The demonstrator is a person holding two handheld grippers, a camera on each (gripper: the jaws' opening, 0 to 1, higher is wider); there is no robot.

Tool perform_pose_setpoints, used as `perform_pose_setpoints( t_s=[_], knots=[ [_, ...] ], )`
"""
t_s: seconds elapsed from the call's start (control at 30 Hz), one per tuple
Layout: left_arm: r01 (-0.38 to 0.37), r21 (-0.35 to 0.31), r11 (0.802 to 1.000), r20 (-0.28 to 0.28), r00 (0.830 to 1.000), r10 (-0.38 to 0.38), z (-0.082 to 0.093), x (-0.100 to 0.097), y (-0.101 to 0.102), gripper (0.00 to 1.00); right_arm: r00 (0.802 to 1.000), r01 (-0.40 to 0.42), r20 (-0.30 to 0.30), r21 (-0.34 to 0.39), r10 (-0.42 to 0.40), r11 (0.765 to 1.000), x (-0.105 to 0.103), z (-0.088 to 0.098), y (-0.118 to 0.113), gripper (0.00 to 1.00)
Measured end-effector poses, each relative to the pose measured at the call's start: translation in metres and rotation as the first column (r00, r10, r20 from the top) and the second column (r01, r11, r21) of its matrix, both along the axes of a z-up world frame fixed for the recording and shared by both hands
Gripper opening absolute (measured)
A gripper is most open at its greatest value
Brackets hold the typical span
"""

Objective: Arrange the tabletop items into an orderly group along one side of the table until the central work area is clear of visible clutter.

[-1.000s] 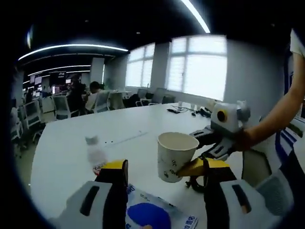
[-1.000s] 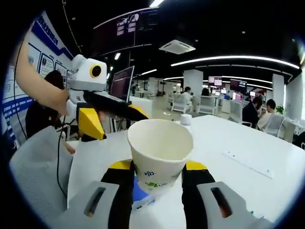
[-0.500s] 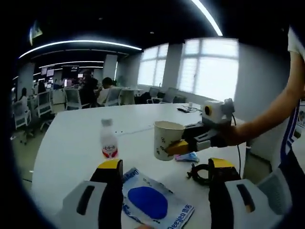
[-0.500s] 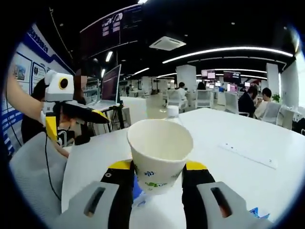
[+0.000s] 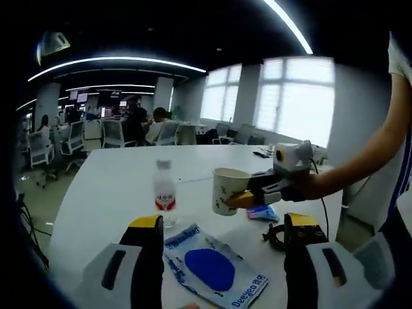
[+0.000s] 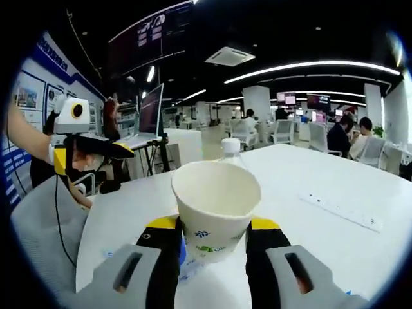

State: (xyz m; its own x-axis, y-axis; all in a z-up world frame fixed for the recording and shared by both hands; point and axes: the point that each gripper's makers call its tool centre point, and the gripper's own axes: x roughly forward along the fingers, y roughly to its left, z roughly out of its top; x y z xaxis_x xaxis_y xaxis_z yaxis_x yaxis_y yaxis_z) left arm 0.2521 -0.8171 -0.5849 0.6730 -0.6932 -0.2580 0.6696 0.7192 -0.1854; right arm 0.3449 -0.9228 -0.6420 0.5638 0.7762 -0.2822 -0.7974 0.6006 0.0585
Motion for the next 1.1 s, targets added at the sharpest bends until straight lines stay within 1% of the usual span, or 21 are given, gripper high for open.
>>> perform_pose_setpoints(
  t_s=[0.3, 0.5, 0.6, 0.73, 0.87, 0.97, 1.1],
  knots=[
    [-0.041, -0.002, 0.999, -0.022, 0.999, 0.040, -0.008, -0.012, 0.013, 0.73, 1.000, -0.002, -0.006, -0.006, 0.002, 1.000, 0.023, -0.011, -0.003, 0.36],
    [-0.092, 0.002, 0.996, -0.052, 0.994, 0.092, -0.015, -0.018, 0.025, 0.73, 1.000, -0.006, -0.020, -0.018, 0.006, 1.000, 0.040, -0.024, -0.004, 0.36],
    [-0.111, 0.010, 0.994, -0.058, 0.992, 0.111, -0.017, -0.022, 0.030, 0.73, 1.000, -0.017, -0.022, -0.020, 0.016, 1.000, 0.041, -0.024, -0.001, 0.36],
    [-0.125, 0.007, 0.992, -0.066, 0.990, 0.125, -0.018, -0.024, 0.032, 0.73, 0.999, -0.027, -0.025, -0.024, 0.026, 0.999, 0.047, -0.029, 0.002, 0.36],
    [-0.161, 0.006, 0.987, -0.080, 0.984, 0.161, -0.021, -0.023, 0.039, 0.73, 0.999, -0.031, -0.022, -0.017, 0.031, 0.999, 0.056, -0.031, 0.004, 0.36],
    [-0.180, 0.002, 0.984, -0.082, 0.980, 0.179, -0.022, -0.023, 0.043, 0.73, 0.999, -0.043, -0.011, -0.040, 0.043, 0.998, 0.063, -0.037, 0.005, 0.36],
    [-0.192, 0.009, 0.981, -0.088, 0.977, 0.192, -0.024, -0.025, 0.045, 0.73, 0.999, -0.045, -0.014, -0.046, 0.045, 0.998, 0.073, -0.043, 0.002, 0.36]
  ],
)
